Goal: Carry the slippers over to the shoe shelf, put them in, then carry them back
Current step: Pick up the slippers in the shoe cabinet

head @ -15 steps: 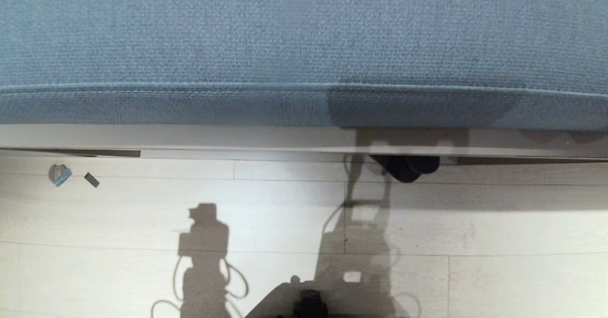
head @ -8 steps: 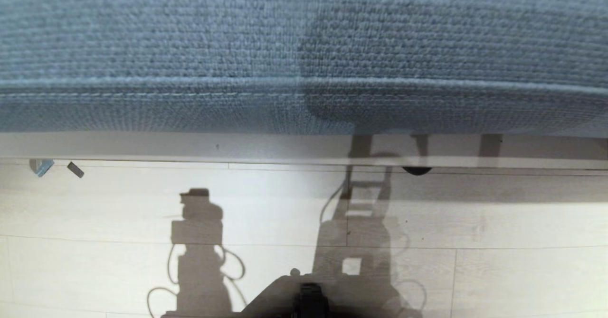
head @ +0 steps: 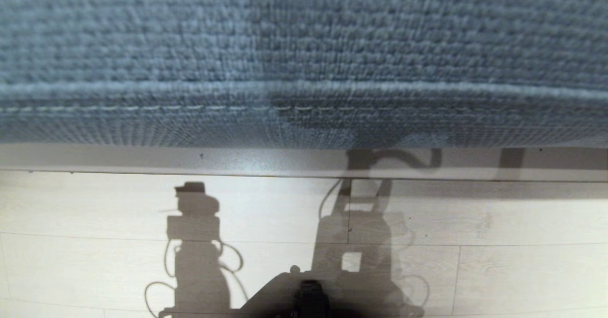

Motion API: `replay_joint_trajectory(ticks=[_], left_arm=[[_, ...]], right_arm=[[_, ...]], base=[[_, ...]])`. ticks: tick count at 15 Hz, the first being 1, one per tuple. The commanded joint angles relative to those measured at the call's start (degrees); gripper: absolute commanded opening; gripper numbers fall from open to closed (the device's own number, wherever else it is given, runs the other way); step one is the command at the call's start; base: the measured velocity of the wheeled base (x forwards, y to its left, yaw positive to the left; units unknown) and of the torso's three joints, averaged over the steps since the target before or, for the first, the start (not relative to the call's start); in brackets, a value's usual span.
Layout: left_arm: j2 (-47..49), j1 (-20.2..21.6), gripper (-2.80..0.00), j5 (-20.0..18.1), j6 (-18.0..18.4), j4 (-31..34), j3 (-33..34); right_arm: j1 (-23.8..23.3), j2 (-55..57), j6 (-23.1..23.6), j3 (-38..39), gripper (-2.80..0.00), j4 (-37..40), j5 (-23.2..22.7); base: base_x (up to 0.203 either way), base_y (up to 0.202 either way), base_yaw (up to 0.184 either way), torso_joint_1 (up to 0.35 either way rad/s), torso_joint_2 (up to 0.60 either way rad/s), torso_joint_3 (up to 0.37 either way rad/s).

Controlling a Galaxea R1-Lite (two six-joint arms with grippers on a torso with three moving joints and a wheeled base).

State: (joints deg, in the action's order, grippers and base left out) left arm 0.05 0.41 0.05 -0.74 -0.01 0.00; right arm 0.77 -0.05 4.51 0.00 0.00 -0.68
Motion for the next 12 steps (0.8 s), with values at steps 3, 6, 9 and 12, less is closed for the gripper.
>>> replay_joint_trajectory(ticks=[3, 6, 9, 12], left_arm=[[0.0, 0.0, -2.80, 0.0, 0.0, 0.0, 0.0], [0.0, 0.0, -2.80, 0.0, 0.1, -0.1, 0.0], [0.0, 0.0, -2.80, 0.0, 0.1, -0.1, 0.0], [0.0, 0.0, -2.80, 0.0, 0.1, -0.1, 0.0]], right_arm=[[0.0, 0.0, 0.0, 0.0, -2.80, 0.0, 0.0], [0.0, 0.0, -0.4, 0.0, -2.80, 0.0, 0.0], [0.0, 0.0, -0.8, 0.0, -2.80, 0.1, 0.0], [0.0, 0.0, -1.5, 0.0, -2.80, 0.0, 0.1]], base=[[0.000, 0.000, 0.000, 0.000, 0.00, 0.000], [0.000, 0.000, 0.000, 0.000, 0.00, 0.000], [0.000, 0.000, 0.000, 0.000, 0.00, 0.000], [0.000, 0.000, 0.000, 0.000, 0.00, 0.000]])
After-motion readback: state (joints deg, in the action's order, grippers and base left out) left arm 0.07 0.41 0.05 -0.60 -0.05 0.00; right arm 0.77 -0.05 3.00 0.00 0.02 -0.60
